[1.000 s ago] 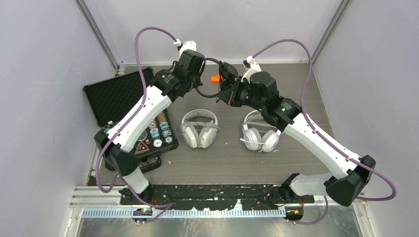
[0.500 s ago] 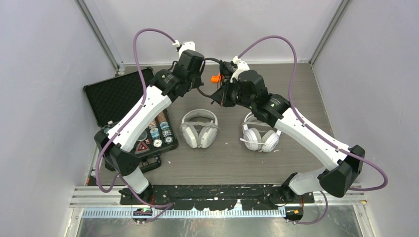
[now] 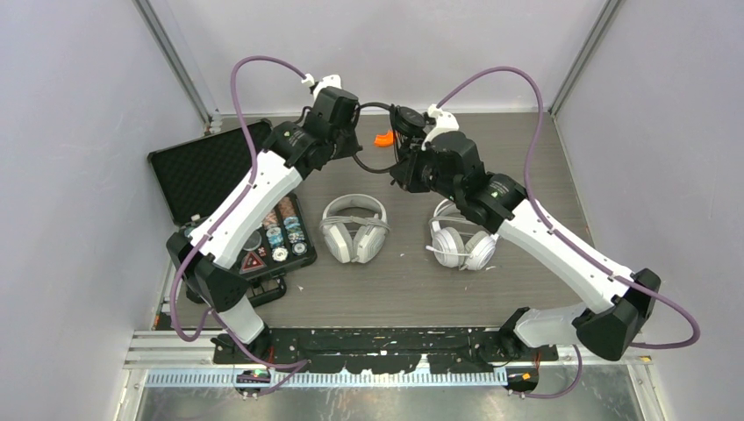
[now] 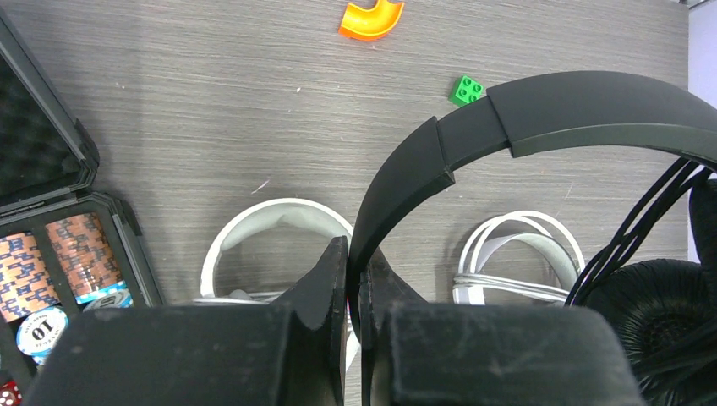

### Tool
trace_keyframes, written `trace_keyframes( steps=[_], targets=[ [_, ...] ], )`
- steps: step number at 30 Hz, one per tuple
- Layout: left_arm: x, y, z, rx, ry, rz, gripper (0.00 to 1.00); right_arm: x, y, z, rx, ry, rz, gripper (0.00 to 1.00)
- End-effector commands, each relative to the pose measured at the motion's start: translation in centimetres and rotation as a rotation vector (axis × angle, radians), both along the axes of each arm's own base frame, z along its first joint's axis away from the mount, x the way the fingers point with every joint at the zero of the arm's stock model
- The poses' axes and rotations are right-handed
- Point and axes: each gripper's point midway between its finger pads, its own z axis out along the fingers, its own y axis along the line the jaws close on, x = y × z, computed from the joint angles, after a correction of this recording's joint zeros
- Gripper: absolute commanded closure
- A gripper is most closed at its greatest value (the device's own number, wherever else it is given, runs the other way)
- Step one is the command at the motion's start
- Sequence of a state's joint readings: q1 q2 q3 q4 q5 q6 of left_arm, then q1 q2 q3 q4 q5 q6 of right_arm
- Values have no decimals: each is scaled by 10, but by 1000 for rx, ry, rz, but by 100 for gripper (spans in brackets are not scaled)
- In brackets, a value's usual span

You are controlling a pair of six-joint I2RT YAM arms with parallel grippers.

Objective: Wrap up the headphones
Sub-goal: Wrap the headphones cable around the headphones.

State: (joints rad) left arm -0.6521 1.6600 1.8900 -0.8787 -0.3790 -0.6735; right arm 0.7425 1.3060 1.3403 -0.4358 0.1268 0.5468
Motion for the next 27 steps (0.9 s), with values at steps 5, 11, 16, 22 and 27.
trace_keyframes(
  steps=[5, 11, 16, 22, 27],
  targets=[
    [2, 2, 40, -112, -100, 30, 100, -8, -19, 20, 26, -74, -44, 82],
    [1, -1, 42, -131, -100, 24, 100, -12, -23, 24, 42, -100, -44, 81],
    [1, -1, 42, -129, -101, 24, 100, -16, -25, 28, 57, -104, -39, 81],
    [1, 3, 41, -115, -103, 37, 100, -29, -34, 46, 103, -129, -37, 77],
    [2, 2, 40, -114, -102, 37, 100, -31, -39, 61, 129, -164, -45, 74]
  ],
)
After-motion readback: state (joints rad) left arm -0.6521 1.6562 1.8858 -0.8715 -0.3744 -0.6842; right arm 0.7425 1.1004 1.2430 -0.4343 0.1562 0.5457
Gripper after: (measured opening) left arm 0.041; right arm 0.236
